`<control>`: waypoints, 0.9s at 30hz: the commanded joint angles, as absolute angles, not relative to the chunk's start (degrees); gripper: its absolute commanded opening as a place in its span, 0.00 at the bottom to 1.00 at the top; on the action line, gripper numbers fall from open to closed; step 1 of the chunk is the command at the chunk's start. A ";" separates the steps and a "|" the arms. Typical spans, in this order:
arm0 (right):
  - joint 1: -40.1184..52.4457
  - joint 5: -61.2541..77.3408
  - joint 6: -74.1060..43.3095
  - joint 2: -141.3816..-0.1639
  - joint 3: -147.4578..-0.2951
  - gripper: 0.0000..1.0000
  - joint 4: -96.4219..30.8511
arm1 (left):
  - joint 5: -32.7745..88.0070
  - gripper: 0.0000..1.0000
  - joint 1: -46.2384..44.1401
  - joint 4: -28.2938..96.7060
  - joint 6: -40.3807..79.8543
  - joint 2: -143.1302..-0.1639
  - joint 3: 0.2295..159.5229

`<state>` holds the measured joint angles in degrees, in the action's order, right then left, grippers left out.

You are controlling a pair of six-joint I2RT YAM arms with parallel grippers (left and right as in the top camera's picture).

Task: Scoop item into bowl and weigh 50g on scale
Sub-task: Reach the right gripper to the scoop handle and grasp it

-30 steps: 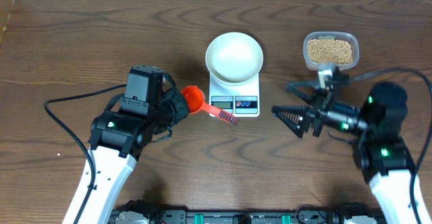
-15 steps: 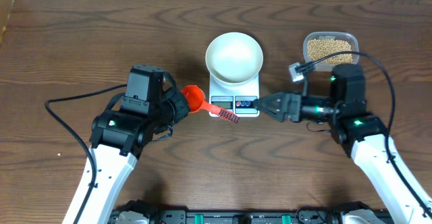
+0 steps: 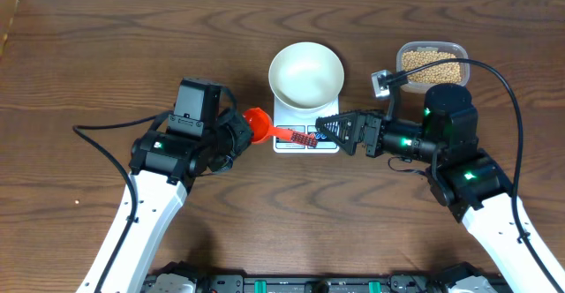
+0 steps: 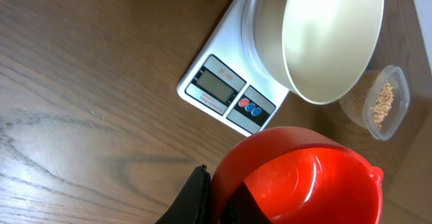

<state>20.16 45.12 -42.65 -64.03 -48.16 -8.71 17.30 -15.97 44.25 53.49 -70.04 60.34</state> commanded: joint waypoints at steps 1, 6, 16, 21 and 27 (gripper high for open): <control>20.82 44.51 -44.95 -64.20 -48.75 0.95 -8.97 | 19.11 0.07 -16.12 44.53 58.41 -70.00 60.42; 23.24 44.03 -44.03 -66.61 -48.31 0.77 -10.04 | 22.55 0.07 -16.12 43.99 59.48 -70.00 60.42; 28.45 43.59 -43.83 -69.84 -48.27 0.40 -6.48 | 23.77 0.07 -20.01 44.42 59.48 -70.00 60.42; 28.95 43.62 -43.86 -69.89 -48.25 0.26 -7.18 | 23.73 0.07 -20.82 44.42 59.48 -70.00 60.42; 29.15 43.59 -43.94 -70.00 -48.25 0.22 -8.27 | 23.31 0.07 -20.82 44.42 59.48 -70.00 60.42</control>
